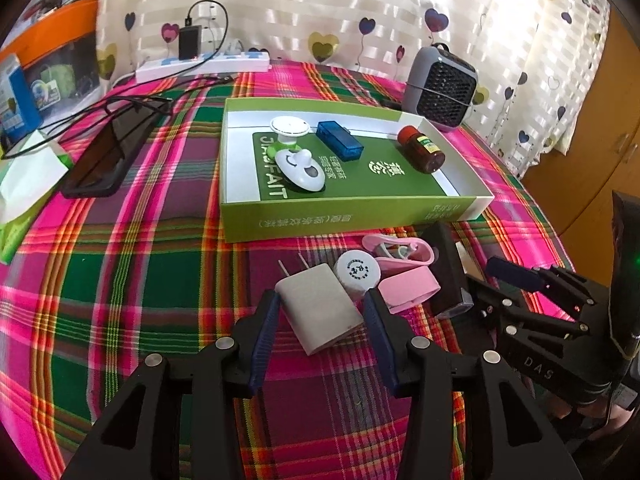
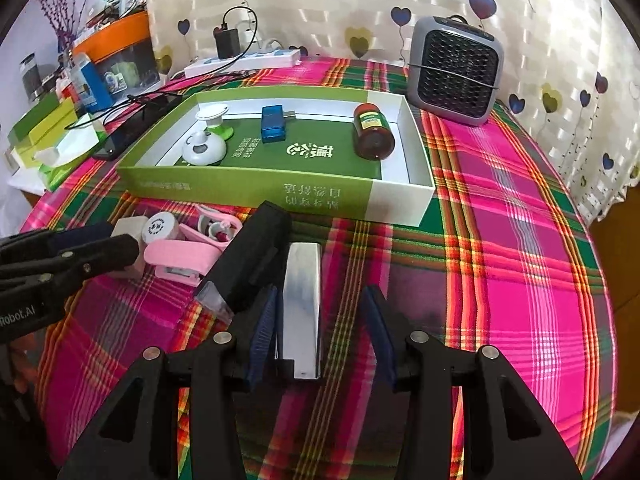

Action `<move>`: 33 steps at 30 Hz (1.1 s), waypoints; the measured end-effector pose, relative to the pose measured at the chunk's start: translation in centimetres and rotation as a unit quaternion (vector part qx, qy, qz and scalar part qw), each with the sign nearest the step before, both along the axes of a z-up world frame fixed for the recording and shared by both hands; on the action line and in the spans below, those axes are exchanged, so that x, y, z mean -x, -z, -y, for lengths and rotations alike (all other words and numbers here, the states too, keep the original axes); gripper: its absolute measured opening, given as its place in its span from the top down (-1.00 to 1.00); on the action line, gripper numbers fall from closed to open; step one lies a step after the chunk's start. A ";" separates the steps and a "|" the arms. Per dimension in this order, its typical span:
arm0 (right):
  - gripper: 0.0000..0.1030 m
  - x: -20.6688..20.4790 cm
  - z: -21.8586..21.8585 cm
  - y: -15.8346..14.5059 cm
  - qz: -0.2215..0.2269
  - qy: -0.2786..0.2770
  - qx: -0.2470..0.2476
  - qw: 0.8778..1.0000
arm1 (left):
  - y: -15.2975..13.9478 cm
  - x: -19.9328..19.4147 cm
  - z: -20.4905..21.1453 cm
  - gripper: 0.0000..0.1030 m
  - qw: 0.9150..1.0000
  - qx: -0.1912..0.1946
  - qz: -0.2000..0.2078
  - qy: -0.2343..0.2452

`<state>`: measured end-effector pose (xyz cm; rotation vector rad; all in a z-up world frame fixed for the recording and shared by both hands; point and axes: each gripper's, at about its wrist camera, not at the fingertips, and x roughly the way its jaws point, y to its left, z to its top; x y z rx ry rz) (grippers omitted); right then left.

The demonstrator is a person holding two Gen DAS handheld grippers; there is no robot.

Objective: Organize rigid objects
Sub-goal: 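Grasp the silver-white lighter with the right tool while the left tool reaches the white plug charger, then close the left tool on the white plug charger while the right tool holds the lighter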

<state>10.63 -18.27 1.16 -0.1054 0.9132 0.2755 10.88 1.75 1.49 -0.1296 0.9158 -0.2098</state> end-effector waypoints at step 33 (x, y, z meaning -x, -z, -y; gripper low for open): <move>0.53 -0.6 2.4 -0.1 -0.002 0.004 -0.026 1.000 | 0.5 -0.5 0.4 0.16 0.998 -0.045 -0.014 -0.044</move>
